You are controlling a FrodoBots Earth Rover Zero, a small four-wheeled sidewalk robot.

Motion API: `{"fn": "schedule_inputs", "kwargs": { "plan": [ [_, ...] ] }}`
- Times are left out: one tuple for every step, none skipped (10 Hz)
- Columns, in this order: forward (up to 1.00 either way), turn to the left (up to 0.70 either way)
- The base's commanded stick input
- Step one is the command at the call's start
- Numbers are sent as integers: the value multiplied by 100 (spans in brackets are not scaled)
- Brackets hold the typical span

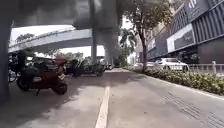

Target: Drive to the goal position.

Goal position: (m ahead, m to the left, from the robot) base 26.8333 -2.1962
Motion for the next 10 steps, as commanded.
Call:
{"fn": "schedule_inputs", "kwargs": {
  "plan": [
    [45,0],
    [45,0],
    [45,0],
    [45,0],
    [45,0],
    [45,0],
    [45,0],
    [45,0],
    [45,0],
    [45,0]
  ]
}}
